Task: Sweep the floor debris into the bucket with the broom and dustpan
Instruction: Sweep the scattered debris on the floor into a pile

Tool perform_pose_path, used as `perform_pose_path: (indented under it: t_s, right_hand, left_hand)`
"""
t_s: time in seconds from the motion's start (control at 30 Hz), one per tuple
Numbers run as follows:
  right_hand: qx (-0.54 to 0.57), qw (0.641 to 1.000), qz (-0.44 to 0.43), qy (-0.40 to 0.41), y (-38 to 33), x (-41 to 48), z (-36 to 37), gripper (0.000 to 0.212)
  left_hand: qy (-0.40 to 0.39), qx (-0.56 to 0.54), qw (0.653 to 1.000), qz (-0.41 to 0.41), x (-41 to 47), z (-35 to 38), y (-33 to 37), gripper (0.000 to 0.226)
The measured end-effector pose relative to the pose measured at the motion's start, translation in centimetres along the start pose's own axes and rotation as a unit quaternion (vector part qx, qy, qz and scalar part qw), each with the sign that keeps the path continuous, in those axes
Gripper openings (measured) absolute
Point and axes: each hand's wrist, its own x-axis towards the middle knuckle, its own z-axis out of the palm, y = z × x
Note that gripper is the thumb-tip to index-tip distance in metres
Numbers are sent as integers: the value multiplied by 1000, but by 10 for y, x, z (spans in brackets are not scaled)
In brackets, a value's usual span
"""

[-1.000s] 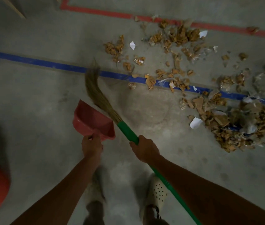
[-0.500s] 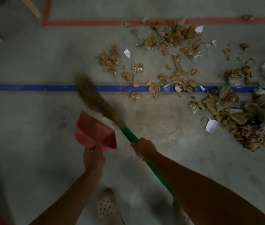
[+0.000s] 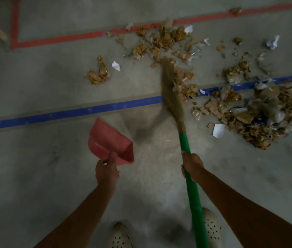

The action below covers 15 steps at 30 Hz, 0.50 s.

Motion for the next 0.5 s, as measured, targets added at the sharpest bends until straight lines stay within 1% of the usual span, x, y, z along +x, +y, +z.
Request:
perform_pose_path:
  t_s: [0.1,0.23,0.3,0.37,0.5]
  right_hand:
    - [59,997,-25,30,-8,-8,-16,36]
    - [70,990,-111,45,-20,-38,-25,29]
    - [40,986,-158,26,-24,-55,-25,28]
    - [-13,983,-181,-3,-28,-70,-22,30]
    - [-168,970,-170,-46,-24,-78,-10,37]
  left_hand:
    - [-18,-6,1000,-2,-4,13,9,33]
    - [-32,-13,999,8,-11,28,26,26]
    - [-34,-19,999,12,-14,33,32,20]
    - [-34,-15,999,15,-18,35,36,22]
    - [-34,0,999,24,-27,39,36,25]
